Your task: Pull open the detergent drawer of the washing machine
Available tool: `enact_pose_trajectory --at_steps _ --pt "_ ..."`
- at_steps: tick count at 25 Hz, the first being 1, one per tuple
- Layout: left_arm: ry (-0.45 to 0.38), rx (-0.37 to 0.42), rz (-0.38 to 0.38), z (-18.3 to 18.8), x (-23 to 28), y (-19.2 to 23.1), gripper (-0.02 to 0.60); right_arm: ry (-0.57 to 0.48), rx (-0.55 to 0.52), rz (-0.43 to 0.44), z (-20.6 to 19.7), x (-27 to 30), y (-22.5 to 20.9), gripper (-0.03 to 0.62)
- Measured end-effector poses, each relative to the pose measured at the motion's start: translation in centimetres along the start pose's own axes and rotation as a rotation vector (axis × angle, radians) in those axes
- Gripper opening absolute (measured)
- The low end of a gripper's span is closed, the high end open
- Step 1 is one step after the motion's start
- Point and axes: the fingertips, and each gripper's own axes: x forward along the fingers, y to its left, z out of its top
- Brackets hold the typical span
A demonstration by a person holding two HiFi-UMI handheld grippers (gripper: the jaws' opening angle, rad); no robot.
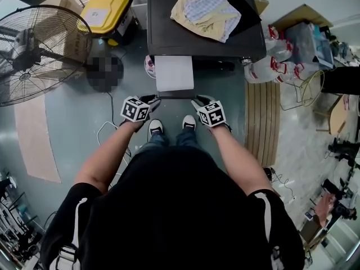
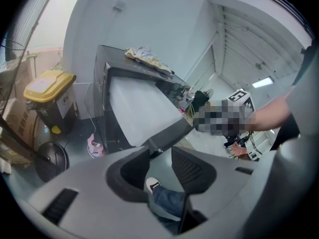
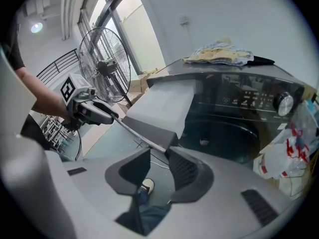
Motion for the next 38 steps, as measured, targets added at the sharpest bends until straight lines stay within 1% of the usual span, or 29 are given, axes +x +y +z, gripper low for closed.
enact_pose_trajectory --at_steps 4,6,8,13,19,27,33,38 --pt "0.003 -0.003 0.008 0.0 -0.2 0.1 0.143 0.003 0.01 -0.004 -0.2 -0.3 -0.2 0.117" --pt "0.008 0.001 0.009 -0.3 -0.5 0.0 0.143 0.003 0.019 0.002 -0.5 -0.8 -0.1 0.136" --pt "0.012 0.003 0.01 -0.8 -0.9 -0.2 0.143 0.001 0.024 0.007 -0.8 -1.4 0.0 0.141" --pt "-0.008 0.0 0.02 -0.8 -2.1 -0.1 0.143 -0.026 0.031 -0.022 -0.4 -3.3 -1.1 0.14" --pt "-0.054 -0.001 0.04 0.0 -4.2 0.0 0.143 -0.094 0.034 -0.046 1.3 -6.0 -1.5 0.133" --pt "-0.132 -0.005 0.078 2.0 -7.3 0.4 0.14 -0.202 0.008 -0.066 4.5 -9.7 -0.9 0.124" --pt "-0.176 0.024 0.096 3.2 -9.0 -0.1 0.137 -0.263 -0.007 -0.063 6.6 -11.9 -0.4 0.124" --pt "-0.222 0.029 0.106 4.1 -10.3 -0.4 0.133 -0.309 -0.013 -0.072 7.8 -13.7 -0.7 0.124"
